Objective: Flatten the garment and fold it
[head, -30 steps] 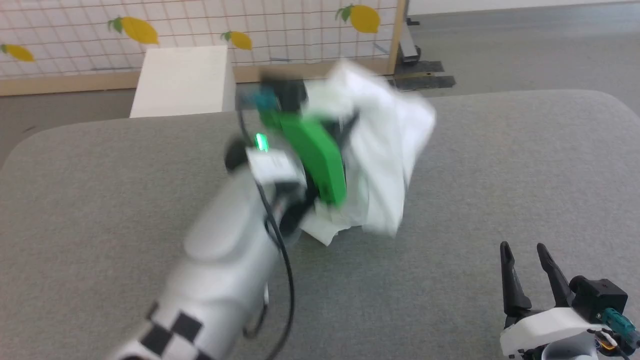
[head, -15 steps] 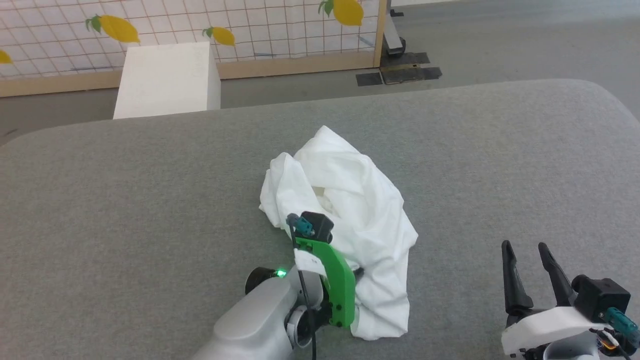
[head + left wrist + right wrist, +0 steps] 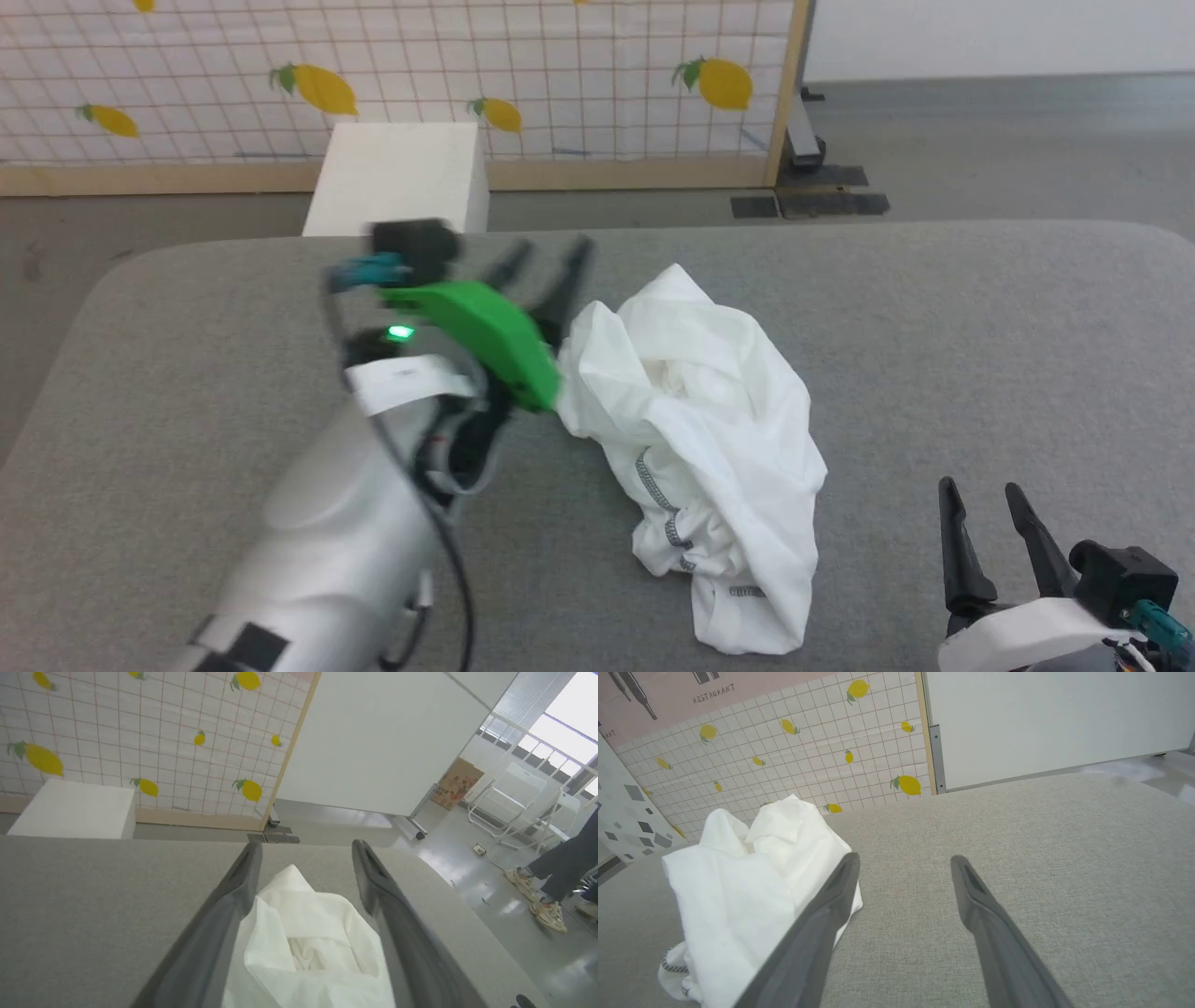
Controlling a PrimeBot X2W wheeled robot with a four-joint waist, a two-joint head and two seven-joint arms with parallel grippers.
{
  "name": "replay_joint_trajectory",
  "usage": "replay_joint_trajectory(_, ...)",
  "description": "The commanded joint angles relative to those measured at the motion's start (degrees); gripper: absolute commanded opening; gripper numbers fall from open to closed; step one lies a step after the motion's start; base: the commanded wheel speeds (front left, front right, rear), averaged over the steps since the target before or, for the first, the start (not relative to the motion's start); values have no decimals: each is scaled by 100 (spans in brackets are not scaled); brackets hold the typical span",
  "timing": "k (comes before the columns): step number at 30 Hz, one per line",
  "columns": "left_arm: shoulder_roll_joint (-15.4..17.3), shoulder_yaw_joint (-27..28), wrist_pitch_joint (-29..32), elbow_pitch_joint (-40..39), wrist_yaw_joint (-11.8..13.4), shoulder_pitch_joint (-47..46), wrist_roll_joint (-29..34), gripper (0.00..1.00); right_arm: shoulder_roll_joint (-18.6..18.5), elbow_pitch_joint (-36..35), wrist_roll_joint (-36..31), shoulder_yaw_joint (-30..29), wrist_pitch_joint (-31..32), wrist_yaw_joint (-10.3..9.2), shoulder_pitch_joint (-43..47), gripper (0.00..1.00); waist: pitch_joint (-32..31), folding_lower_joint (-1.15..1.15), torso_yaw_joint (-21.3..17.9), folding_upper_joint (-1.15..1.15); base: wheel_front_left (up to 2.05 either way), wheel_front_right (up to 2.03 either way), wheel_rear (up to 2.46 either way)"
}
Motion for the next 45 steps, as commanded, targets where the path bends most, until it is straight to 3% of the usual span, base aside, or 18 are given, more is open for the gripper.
replay_joint_trajectory(1,192,107,-294,-98,94,115,131,100,2,-5,27,-5,-46,-9,55,100,-135,0,153,52,0,0,0)
replay_joint_trajectory(7,1003,254,-1361,-605,641,729,1114,100,2,-79,-83,-57,8,-9,66,100,-143,0,266,52,0,0,0)
replay_joint_trajectory(10,1156,556,-1458,-969,958,1289,1408,100,2,-101,-127,-54,80,-9,65,100,-121,0,286,52,0,0,0)
replay_joint_trajectory(14,1051,1297,-1467,-1777,1211,2185,1824,100,2,-188,-210,12,286,-9,61,100,-54,0,279,52,0,0,0)
replay_joint_trajectory(19,742,1702,-1468,-2195,1143,3062,2234,100,2,-463,-403,242,902,-9,-21,100,19,0,287,52,0,0,0)
replay_joint_trajectory(24,420,2048,-1469,-2351,978,3406,2521,100,-46,-1101,-683,983,2020,-9,-379,100,110,0,301,52,0,0,0)
replay_joint_trajectory(28,267,2143,-1469,-2302,827,3455,2689,100,-375,-1320,-646,1889,3214,-9,-957,100,244,0,308,52,0,0,0)
replay_joint_trajectory(34,31,2186,-1469,-2235,628,3319,2945,100,-885,-1041,-611,2790,4617,-9,-1879,100,498,0,521,52,0,0,0)
replay_joint_trajectory(40,-203,2302,-1469,-2111,465,3234,3059,100,-1121,-776,-378,3414,5070,-9,-2312,100,719,0,765,52,0,0,0)
replay_joint_trajectory(45,-337,2403,-1469,-2008,345,3204,3151,100,-1219,-624,-295,3480,5012,-9,-2414,100,812,0,865,52,0,0,0)
